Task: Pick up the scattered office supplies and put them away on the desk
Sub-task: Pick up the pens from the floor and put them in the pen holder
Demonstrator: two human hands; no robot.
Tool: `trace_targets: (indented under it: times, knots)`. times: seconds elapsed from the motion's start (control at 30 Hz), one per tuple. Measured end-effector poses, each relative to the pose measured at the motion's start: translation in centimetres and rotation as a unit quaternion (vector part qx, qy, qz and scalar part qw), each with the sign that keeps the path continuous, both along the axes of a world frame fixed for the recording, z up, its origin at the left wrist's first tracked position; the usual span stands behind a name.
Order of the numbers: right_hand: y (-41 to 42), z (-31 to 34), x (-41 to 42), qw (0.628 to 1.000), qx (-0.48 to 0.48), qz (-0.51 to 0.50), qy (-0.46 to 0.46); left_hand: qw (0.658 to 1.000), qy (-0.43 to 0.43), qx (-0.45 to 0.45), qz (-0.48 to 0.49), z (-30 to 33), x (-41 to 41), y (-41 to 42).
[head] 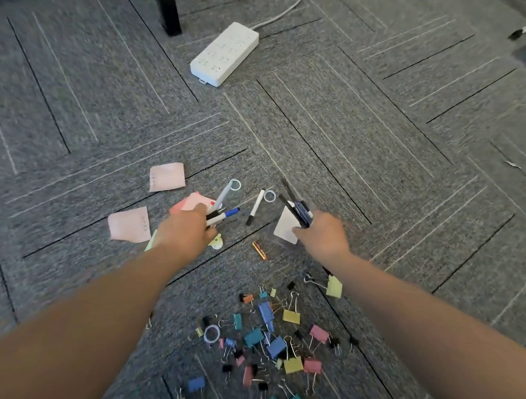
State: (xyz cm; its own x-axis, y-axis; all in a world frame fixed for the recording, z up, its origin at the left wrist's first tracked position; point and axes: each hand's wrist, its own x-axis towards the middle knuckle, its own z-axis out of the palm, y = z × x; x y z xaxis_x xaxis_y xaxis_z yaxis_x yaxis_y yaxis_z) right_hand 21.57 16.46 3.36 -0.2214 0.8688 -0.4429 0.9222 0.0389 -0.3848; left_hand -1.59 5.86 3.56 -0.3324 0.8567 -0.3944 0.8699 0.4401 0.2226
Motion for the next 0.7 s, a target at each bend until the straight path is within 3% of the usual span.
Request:
trace_targets:
  times: [0.1, 0.2, 0.4, 0.5, 0.7]
  knots:
    - [-1.0, -0.7, -1.3, 0.999, 0.011, -0.001, -0.034, 0.999, -0.018, -0.024, 0.019, -0.1, 0.4, -3.1]
    - [-0.9, -1.6, -3.3, 0.999, 0.039, -0.006, -0.004, 0.999, -0.021, -0.023, 0.021, -0.8, 0.3, -4.5]
    - [3.1, -2.0, -13.2, 0.972, 0.066, 0.225, -0.004, 0.999, 0.031, -0.026, 0.01, -0.7, -3.6, -2.0]
    - [4.7, -2.8, -17.1, 0.931, 0.095, 0.342, -0.086, 0.999, 0.035, -0.002, 0.04, -0.2, -6.5, -1.4]
    - [4.5, -4.0, -17.3, 0.901, 0.146, 0.385, -0.139, 0.997, 0.021, 0.002, 0.076, -1.1, -8.1, -2.4]
